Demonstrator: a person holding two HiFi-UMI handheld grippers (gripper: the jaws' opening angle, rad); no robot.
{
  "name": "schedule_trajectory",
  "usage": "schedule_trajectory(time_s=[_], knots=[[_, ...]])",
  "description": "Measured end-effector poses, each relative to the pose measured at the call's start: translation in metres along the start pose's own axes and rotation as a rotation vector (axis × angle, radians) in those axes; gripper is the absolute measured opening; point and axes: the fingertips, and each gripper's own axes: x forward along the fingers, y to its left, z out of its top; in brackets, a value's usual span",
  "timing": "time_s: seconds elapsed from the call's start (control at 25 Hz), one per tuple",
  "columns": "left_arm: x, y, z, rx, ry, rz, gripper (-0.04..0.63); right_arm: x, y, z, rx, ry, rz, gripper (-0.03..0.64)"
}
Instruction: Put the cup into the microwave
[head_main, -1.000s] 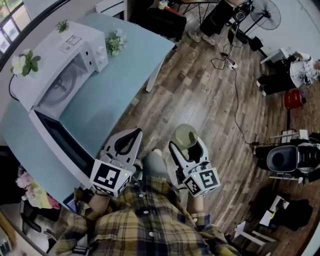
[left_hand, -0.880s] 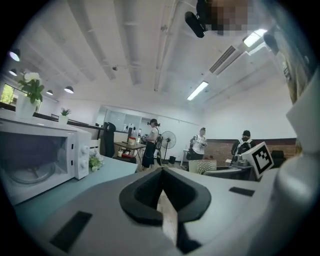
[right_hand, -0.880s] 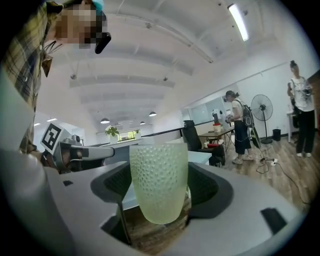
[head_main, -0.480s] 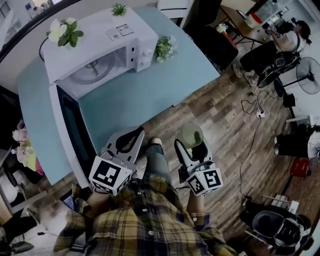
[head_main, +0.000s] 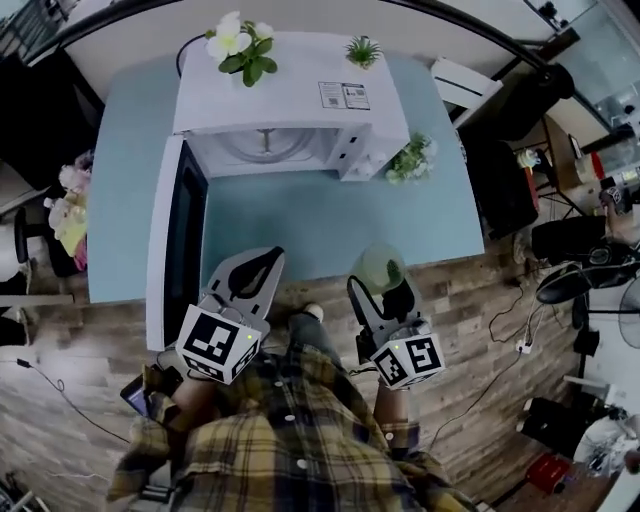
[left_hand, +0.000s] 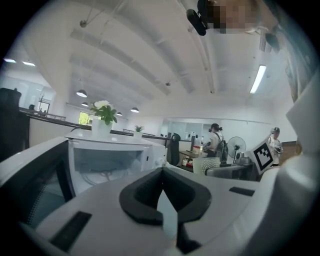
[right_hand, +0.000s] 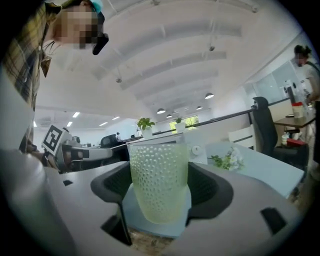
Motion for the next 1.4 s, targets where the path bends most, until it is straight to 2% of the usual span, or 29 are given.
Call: schedule_trajectory(time_s=[0.32, 0.64, 0.84, 1.04, 1.4], knots=[[-0.003, 0.018, 0.012, -0.037, -0.043, 0.212, -0.009, 0.04, 0.008, 0.017, -0.057, 0.045, 0.239, 0.351], [0.003, 0.021, 0.006, -0.073, -0.111, 0.368, -0.009, 0.048, 0.002, 0.016, -0.109, 0.065, 0.384, 0.351], [0.006, 0.019, 0.004, -0.08, -0.121, 0.406, -0.009, 0.053, -0.004, 0.019, -0.12, 0.064, 0.42, 0.351], [0.005, 0.038, 0.009, -0.086, -0.124, 0.428, -0.009, 0.076, 0.005, 0.021, -0.115, 0.071, 0.441, 0.351], [0.016, 0.077, 0.017, -0.086, -0.132, 0.392, -0.009, 0.133, 0.028, 0.03, -0.141, 0.035, 0.447, 0.351]])
